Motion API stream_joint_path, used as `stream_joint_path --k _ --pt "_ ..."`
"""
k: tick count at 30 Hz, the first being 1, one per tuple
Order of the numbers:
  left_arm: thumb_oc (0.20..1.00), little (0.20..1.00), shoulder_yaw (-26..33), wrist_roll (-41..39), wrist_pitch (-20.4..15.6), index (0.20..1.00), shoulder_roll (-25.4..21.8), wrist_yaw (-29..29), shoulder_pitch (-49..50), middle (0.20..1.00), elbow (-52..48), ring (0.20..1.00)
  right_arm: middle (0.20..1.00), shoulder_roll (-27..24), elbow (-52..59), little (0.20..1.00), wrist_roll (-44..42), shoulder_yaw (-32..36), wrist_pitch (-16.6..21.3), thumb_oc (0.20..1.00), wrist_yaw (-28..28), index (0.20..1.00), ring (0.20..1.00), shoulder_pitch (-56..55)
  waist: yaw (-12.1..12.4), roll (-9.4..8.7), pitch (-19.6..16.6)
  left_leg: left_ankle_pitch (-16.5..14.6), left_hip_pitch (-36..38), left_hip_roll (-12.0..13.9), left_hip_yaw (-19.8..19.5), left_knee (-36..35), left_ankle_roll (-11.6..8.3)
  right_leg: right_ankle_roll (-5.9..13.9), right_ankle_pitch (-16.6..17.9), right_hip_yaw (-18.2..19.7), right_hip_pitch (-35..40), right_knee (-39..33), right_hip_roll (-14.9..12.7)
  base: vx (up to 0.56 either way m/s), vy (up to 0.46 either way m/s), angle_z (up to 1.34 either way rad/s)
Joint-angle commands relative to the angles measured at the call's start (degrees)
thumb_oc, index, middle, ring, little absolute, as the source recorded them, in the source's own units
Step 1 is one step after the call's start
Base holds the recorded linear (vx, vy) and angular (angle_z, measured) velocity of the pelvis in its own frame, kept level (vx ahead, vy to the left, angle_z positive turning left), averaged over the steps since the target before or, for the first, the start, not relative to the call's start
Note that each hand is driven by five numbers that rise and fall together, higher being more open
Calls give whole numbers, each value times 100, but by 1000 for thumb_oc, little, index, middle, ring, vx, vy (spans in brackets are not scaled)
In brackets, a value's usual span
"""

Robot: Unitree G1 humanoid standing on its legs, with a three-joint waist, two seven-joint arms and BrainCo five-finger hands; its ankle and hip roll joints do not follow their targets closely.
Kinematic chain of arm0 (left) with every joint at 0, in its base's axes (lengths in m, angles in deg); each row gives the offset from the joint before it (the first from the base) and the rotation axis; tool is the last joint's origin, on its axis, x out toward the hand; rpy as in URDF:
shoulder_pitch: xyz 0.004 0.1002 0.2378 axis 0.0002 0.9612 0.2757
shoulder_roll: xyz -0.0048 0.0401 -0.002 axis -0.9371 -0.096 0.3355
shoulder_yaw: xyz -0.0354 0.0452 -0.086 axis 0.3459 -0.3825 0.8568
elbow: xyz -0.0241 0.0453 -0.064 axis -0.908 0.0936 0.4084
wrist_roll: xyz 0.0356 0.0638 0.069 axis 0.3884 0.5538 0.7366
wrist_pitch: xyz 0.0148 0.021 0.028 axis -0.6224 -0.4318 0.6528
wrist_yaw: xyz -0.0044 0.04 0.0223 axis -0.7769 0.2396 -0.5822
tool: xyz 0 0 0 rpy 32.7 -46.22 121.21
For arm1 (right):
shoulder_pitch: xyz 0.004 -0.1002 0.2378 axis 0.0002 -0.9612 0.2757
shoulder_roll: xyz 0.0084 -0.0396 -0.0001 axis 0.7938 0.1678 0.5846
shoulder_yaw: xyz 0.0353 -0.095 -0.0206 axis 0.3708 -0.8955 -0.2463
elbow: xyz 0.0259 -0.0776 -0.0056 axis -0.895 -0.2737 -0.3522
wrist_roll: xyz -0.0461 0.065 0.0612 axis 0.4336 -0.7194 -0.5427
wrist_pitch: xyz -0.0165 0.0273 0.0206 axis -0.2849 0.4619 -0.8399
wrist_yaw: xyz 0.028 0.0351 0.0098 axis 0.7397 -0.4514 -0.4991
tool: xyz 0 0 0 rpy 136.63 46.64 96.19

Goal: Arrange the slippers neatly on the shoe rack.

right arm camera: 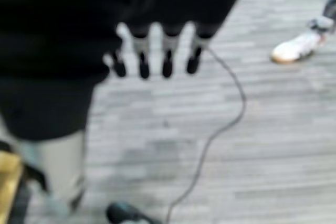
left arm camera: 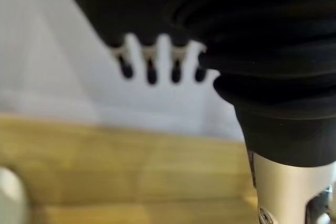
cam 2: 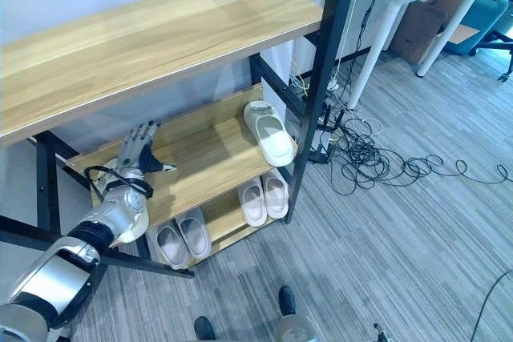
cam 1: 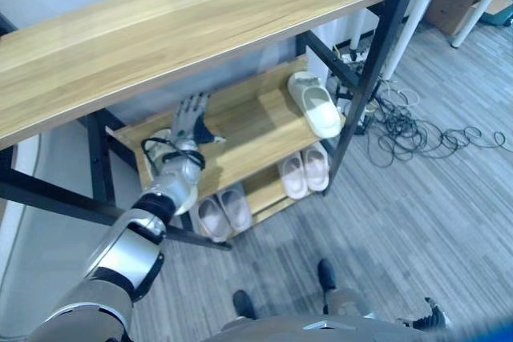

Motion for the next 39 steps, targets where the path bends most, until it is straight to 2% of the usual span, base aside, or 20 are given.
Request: stream_joint_path --k 1,6,11,13,23,26,39 --pt "1000 1000 71 -43 38 1000 -227 -305 -1052 1000 497 1000 1000 -121 -164 1000 -319 312 116 1000 -99 1000 1000 539 -5 406 191 418 56 325 58 78 -321 450 -653 -35 -138 381 -198 0 0 0" --pt "1000 1000 223 -213 3 1000 -256 -300 -999 1000 468 1000 1000 -116 -35 1000 -465 381 148 1000 -106 1000 1000 545 -13 421 207 410 5 317 65 78 -314 449 -658 -29 -208 423 -201 0 0 0" --pt "1000 1000 301 -28 66 1000 -337 -134 -642 1000 506 1000 1000 -10 -8 1000 -334 305 147 1000 -48 1000 1000 405 2 410 170 405 111 327 100 78 -313 413 -698 -31 -111 437 -184 24 5 -1" --pt "1000 1000 247 227 220 1000 -381 -165 -593 1000 613 1000 1000 27 -70 1000 -410 372 145 1000 11 1000 1000 369 5 397 154 378 169 329 68 78 -313 417 -727 -63 -19 432 -186 52 5 1" --pt "1000 1000 81 393 407 1000 -609 -161 -898 1000 1279 1000 1000 -37 69 1000 -533 295 212 1000 117 1000 1000 400 -6 401 149 251 202 285 60 78 -288 440 -728 -82 -21 482 -221 0 0 0" --pt "1000 1000 6 607 580 1000 -667 -187 -979 1000 1339 1000 1000 -33 150 1000 -541 249 222 1000 163 1000 1000 401 12 395 135 269 217 299 44 78 -291 441 -746 -87 9 496 -210 12 -3 0" --pt "1000 1000 -124 720 611 1000 -604 -4 -1006 1000 1412 1000 1000 -25 358 1000 -578 200 223 1000 256 1000 1000 354 32 337 150 225 166 313 40 78 -273 441 -754 -102 -22 482 -183 0 0 0"
